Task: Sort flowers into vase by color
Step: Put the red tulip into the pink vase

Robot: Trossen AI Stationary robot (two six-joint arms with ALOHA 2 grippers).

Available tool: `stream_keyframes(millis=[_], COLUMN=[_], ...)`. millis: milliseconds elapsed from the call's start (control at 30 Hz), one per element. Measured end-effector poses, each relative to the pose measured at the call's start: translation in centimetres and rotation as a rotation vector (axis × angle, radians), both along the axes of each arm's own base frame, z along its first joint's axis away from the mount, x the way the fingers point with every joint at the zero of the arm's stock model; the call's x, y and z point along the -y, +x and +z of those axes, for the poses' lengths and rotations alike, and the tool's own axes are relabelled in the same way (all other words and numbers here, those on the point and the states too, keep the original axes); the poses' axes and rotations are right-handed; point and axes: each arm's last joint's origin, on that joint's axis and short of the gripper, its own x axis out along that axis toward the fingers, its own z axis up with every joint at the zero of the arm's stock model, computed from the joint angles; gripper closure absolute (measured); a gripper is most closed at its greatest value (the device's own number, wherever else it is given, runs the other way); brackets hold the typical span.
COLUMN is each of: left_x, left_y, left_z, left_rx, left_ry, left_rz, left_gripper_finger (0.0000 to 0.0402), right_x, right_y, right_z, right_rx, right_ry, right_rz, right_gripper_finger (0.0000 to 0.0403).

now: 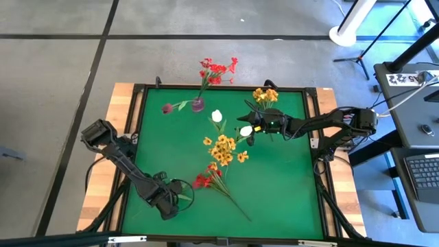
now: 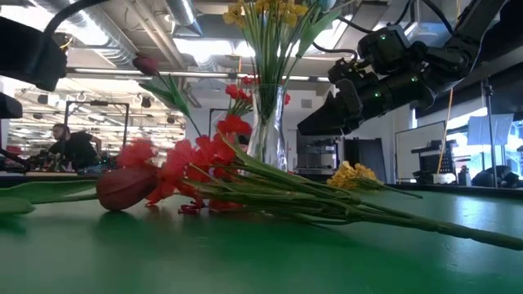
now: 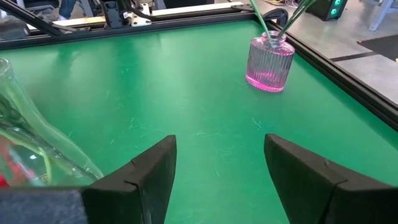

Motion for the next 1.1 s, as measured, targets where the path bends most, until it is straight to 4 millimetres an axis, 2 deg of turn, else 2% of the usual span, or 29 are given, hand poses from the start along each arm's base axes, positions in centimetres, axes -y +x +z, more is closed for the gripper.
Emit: stream_keyframes(millis=[100, 167, 267, 400, 500, 633, 700, 767, 933, 1100], left_x=[-0.9, -1.3, -2.6, -3.9, -4.6, -6.1, -6.9, -8.0, -11.0, -10.4], left_y=[-0.1, -0.1, -1.5, -3.0, -4.4, -6.7, -7.8, -8.8, -10.0, -9.2], left_z=[1.9, 5.1, 9.4, 15.0, 18.2, 22.1, 23.3, 24.1, 25.6, 25.5], left_rx=[0.025, 0.105, 0.163, 0.493, 0.766, 1.074, 1.170, 1.165, 1.183, 1.149], left_ry=[0.160, 0.249, 0.352, 0.385, 0.441, 0.645, 0.768, 0.806, 0.797, 0.651], left_rz=[0.006, 0.030, 0.073, 0.145, 0.148, 0.144, 0.157, 0.141, 0.264, 0.242], left_gripper_finger=[0.0396, 0.0398, 0.0399, 0.0400, 0.0400, 0.0401, 0.0401, 0.0401, 0.0401, 0.0401], right_x=[0.0, 0.0, 0.0, 0.0, 0.0, 0.0, 0.0, 0.0, 0.0, 0.1], right_y=[0.0, 0.0, 0.0, 0.0, 0.0, 0.0, 0.0, 0.0, 0.0, 0.0], right_z=[0.0, 0.0, 0.0, 0.0, 0.0, 0.0, 0.0, 0.0, 0.0, 0.0], right_rx=[-0.001, -0.001, -0.003, -0.003, -0.001, -0.001, -0.001, -0.002, -0.003, -0.005], right_ry=[-0.002, -0.002, -0.001, -0.001, -0.001, -0.001, -0.002, -0.001, -0.002, -0.024], right_rz=[0.000, 0.000, 0.000, 0.000, 0.000, 0.000, 0.000, 0.000, 0.000, -0.013], right_gripper_finger=[0.0162, 0.0162, 0.0162, 0.0162, 0.0162, 0.0162, 0.0162, 0.0162, 0.0162, 0.0162])
